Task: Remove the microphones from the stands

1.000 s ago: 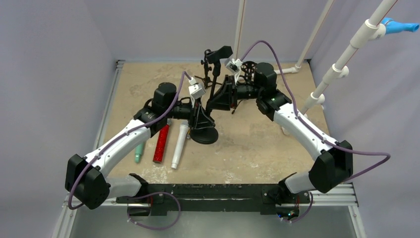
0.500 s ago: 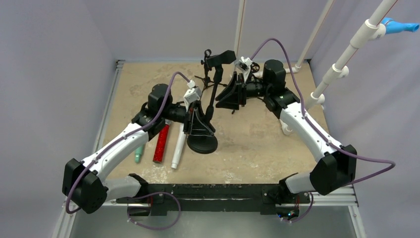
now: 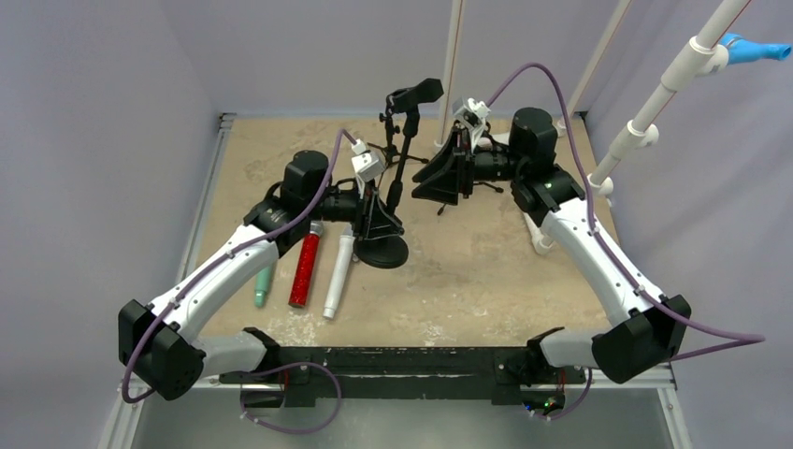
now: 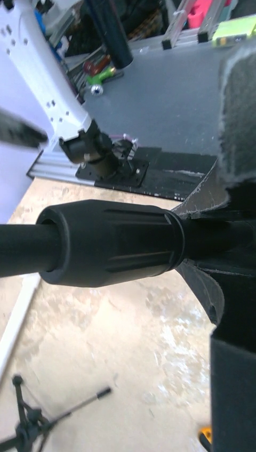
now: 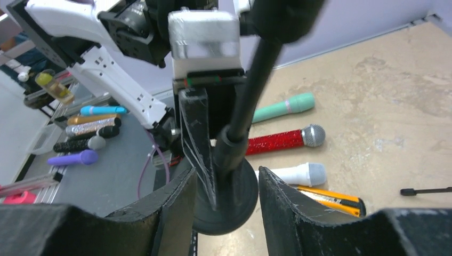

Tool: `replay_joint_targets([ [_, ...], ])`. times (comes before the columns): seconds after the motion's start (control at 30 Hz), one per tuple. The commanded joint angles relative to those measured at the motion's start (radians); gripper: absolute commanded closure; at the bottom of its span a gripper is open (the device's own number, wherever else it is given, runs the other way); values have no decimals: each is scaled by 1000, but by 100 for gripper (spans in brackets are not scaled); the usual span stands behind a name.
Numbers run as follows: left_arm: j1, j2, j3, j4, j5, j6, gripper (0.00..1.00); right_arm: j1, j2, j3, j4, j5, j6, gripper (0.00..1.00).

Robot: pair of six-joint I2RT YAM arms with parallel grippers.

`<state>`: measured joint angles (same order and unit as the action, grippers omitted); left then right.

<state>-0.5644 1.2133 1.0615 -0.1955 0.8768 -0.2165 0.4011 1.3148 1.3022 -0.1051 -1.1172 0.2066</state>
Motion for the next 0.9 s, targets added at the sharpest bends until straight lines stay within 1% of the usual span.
replay_joint_targets([
  [0.0, -6, 1, 77, -19, -134, 47, 100, 8, 6, 75, 0, 107, 40, 55],
  [0.13, -11, -6, 64, -36, -151, 67, 100, 3, 27, 145, -42, 195, 23, 55],
  [0.3, -12, -35, 12, 1, -98, 81, 100, -21, 45, 201, -52, 247, 28, 54],
  [0.53, -15, -34, -16, 17, -44, 86, 100, -36, 57, 222, 38, 186, 124, 53],
  [0.8, -29, -21, -29, 19, 10, 95, 100, -40, 77, 234, 100, 155, 198, 52],
  [0.87, -31, -19, -34, 22, 16, 95, 100, -43, 81, 233, 141, 145, 226, 52],
])
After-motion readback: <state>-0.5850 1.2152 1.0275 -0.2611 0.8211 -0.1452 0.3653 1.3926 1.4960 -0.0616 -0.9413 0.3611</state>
